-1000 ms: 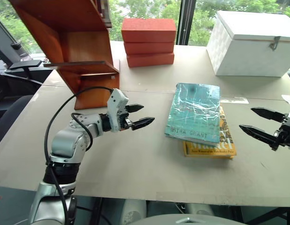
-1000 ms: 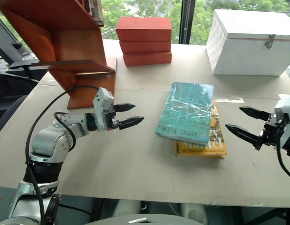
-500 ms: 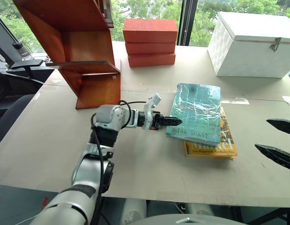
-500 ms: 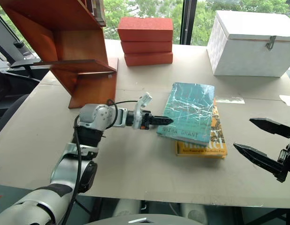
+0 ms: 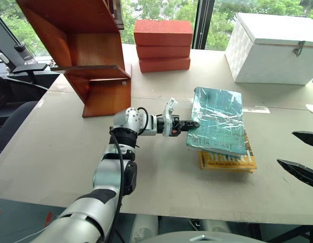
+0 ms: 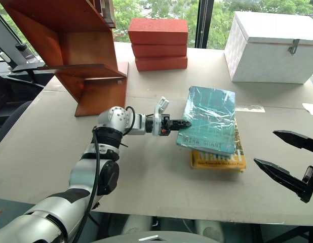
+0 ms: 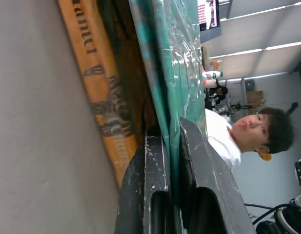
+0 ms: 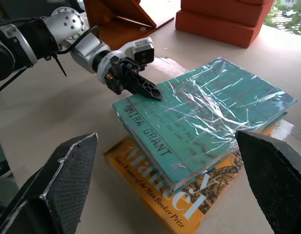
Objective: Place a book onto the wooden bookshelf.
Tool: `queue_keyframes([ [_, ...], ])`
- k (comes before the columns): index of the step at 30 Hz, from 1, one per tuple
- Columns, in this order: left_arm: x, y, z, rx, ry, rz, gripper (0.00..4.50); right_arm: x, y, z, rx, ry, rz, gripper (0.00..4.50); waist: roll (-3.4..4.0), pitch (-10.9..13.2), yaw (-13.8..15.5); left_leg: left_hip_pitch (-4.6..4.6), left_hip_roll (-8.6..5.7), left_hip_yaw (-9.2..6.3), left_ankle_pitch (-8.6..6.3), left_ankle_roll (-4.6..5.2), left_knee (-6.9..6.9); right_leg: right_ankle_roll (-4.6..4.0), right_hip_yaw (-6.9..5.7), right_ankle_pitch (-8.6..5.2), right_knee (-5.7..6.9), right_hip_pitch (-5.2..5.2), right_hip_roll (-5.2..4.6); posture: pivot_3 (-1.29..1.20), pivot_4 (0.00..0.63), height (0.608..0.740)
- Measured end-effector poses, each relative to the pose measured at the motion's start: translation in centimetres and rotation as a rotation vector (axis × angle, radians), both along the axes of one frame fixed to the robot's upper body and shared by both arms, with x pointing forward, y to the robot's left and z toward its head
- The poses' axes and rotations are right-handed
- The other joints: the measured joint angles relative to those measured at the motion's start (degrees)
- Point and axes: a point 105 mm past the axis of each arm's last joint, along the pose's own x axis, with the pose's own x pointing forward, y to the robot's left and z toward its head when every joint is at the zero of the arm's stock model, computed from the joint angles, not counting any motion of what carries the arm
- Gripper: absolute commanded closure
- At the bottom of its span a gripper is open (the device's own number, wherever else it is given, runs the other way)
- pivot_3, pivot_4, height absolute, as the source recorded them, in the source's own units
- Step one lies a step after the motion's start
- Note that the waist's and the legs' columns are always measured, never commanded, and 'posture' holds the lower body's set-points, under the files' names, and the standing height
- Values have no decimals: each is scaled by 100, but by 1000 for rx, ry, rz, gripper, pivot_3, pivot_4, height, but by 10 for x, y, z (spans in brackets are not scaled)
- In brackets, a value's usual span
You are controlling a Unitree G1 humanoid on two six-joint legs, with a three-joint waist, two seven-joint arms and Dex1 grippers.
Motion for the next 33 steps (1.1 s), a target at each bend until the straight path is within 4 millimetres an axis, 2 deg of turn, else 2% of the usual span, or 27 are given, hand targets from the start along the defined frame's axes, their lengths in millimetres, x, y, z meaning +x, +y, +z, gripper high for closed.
queue_keyframes([
  [2, 2, 4, 8, -6, -86, 8, 4458, 4, 0, 3, 11, -24, 0, 0, -4, 3, -27, 0, 1, 2, 0, 0, -1, -16, 1, 10, 0, -1, -1, 0, 150, 720],
  [4, 4, 10, 28, 10, -296, 11, 4458, 9, -2, 4, 33, -33, -2, 0, -8, 15, -41, 1, 2, 2, 0, 0, -6, -22, 2, 14, 0, -2, -1, 0, 150, 720],
  [7, 8, 24, 91, 111, -829, 35, 4458, 20, -3, 10, 66, -66, -4, 0, -6, 17, -15, 2, 2, 6, 0, -1, -12, -25, 6, 15, -3, -2, -1, 0, 150, 720],
  [11, -10, 29, 160, 246, -1416, 30, 4458, 35, -1, 17, 115, -113, 16, 0, -4, 15, 28, 0, -1, 13, 0, 0, -28, -25, 11, 15, -28, 2, -2, 0, 150, 720],
  [13, -19, 31, 180, 402, -1690, 12, 4458, 44, 5, 22, 131, -147, 51, 0, 1, 13, 39, 0, -4, 15, 0, 0, -37, -24, 12, 16, -45, 6, -3, 0, 150, 720],
  [16, -19, 37, 185, 600, -1881, -15, 4458, 55, 9, 28, 149, -172, 78, 0, -2, 18, 42, -2, -5, 14, 1, 1, -40, -22, 12, 16, -52, 7, -2, 0, 150, 720],
  [17, -17, 44, 188, 748, -1985, -24, 4458, 62, 12, 34, 172, -192, 103, 0, -1, 18, 31, -1, -6, 14, 1, 1, -40, -22, 13, 17, -52, 8, -2, 0, 150, 720],
  [19, -15, 50, 193, 873, -2068, -30, 4458, 68, 13, 38, 190, -204, 118, 0, -3, 21, 13, -2, -6, 13, 1, 1, -42, -21, 13, 17, -52, 7, -2, 0, 150, 720],
  [22, -12, 77, 212, 1218, -2238, -17, 4458, 84, 18, 47, 238, -216, 168, 0, -5, 28, -10, -2, -5, 14, 1, 1, -46, -21, 12, 17, -52, 4, 0, 0, 150, 720],
  [25, -13, 101, 221, 1453, -2274, -37, 4458, 95, 24, 52, 257, -219, 207, 0, -3, 29, -2, -2, -3, 16, 1, 1, -50, -20, 11, 16, -51, 2, 0, 0, 150, 720],
  [28, -14, 128, 222, 1640, -2224, -54, 4458, 105, 29, 53, 282, -219, 239, 0, -3, 32, -2, -3, 2, 20, 1, 2, -51, -19, 11, 15, -52, 1, 1, 0, 150, 720],
  [29, -15, 144, 217, 1716, -2173, -79, 4458, 109, 33, 54, 299, -217, 260, 0, -2, 33, -2, -3, 3, 22, 1, 1, -51, -19, 10, 15, -51, 0, 1, 0, 150, 720],
  [33, -14, 182, 194, 1873, -1979, -160, 4458, 117, 35, 56, 332, -217, 280, 0, 0, 35, -10, -3, 10, 28, 1, 2, -50, -20, 10, 16, -49, -3, 1, 0, 150, 720],
])
